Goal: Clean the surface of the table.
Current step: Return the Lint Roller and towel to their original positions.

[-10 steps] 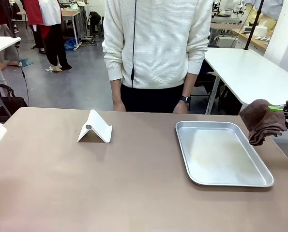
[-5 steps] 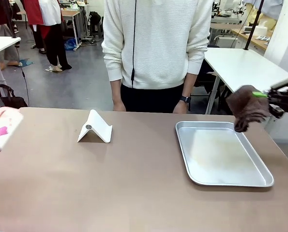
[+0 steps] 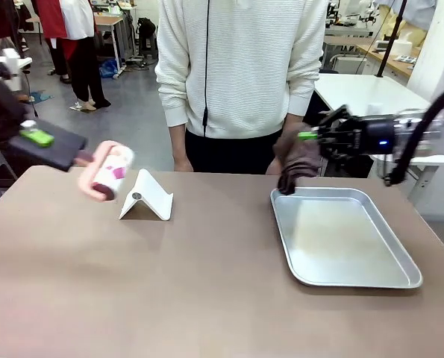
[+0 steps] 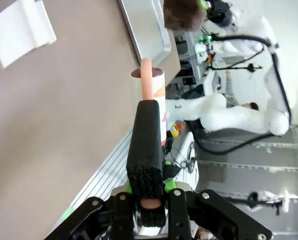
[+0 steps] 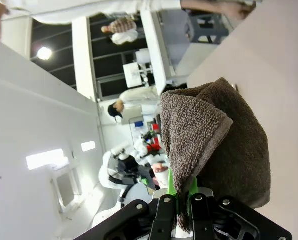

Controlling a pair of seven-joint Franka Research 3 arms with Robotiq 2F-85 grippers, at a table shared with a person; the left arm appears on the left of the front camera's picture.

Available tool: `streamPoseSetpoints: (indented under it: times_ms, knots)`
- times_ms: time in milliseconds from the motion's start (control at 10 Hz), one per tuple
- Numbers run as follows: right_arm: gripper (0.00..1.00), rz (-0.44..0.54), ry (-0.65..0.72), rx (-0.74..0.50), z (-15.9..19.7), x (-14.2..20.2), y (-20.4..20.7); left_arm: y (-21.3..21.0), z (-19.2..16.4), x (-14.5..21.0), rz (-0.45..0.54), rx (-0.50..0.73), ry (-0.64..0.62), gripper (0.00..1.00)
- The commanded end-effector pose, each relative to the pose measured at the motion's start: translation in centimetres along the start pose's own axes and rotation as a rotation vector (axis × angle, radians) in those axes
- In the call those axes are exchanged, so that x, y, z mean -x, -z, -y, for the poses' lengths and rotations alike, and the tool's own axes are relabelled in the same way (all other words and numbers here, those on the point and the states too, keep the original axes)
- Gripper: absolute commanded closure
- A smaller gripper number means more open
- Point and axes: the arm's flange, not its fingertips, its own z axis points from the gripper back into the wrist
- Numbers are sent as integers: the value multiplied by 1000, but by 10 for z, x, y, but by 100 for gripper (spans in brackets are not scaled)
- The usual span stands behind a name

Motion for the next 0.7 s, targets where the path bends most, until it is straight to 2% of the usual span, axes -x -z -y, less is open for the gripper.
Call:
streamPoseSetpoints:
  times_ms: [0,100,200,400,600]
  knots:
    - [93,-32,6,53,6,-5,53,27,7,-22,56,-47,-85,78]
    - [93,-70,25,74,16,-6,78,41,8,-48,158,-108,-141,78]
    - [93,-108,27,70,24,-5,93,47,6,-62,173,-103,-168,78]
    - [93,-129,34,95,54,-12,130,60,-12,-109,134,-103,-265,78]
    - [93,-164,57,91,72,-16,139,67,-31,-139,127,-84,-293,78]
